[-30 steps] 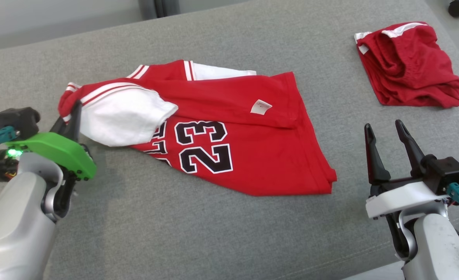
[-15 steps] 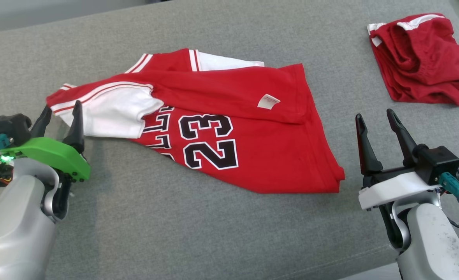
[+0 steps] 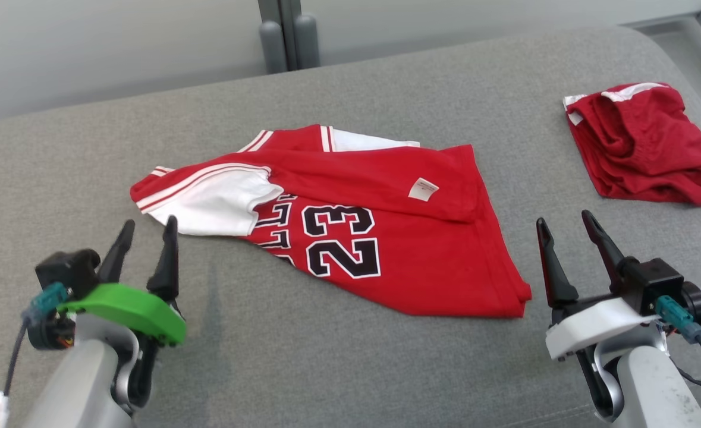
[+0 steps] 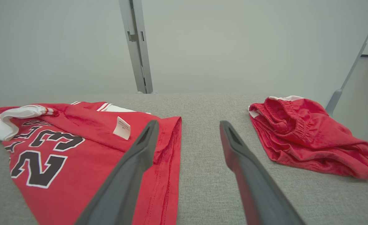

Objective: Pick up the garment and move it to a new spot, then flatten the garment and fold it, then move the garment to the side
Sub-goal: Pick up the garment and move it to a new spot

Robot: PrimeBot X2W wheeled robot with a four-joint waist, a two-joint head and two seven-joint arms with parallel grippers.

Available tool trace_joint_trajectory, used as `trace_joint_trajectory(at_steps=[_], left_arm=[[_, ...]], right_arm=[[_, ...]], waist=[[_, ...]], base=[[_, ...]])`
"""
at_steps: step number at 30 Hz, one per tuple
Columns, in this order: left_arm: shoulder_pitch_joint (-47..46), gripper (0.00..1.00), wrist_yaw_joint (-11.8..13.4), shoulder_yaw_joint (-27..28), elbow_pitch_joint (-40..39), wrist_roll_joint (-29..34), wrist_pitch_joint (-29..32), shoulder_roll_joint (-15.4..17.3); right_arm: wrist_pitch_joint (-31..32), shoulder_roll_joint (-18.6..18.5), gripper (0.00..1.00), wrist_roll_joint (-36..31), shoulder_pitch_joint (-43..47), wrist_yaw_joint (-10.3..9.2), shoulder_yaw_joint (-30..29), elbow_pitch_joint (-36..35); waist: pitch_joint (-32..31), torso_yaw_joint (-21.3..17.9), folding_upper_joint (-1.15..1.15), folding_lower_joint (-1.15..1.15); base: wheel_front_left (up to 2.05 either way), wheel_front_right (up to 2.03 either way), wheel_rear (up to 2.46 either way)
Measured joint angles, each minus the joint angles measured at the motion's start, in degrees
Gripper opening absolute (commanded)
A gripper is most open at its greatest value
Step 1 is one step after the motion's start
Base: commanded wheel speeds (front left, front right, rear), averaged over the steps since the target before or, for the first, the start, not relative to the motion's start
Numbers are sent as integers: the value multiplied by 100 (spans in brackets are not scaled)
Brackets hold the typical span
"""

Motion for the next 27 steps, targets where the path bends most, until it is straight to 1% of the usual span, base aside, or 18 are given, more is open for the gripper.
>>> trace_joint_trajectory(at_steps=[7,13,20,24,27], left_arm=[[1035,100,159,480,-801,347,-9,-375],[1724,100,296,760,-1350,760,-10,-630],[2340,100,399,1079,-1711,1145,-10,-924],[2571,100,396,1296,-1766,1258,-10,-1093],[2713,100,347,1419,-1774,1369,-9,-1199]], right_arm=[[0,1,100,-14,314,0,8,59],[0,0,100,30,466,0,19,32],[0,0,100,192,680,0,52,69],[0,0,100,252,778,0,89,140],[0,-1,100,293,809,0,152,200]], waist=[[-511,161,0,0],[-768,311,0,0],[-889,404,0,0],[-901,430,0,0],[-892,440,0,0]], base=[[0,0,0],[0,0,0],[0,0,0],[0,0,0],[0,0,0]])
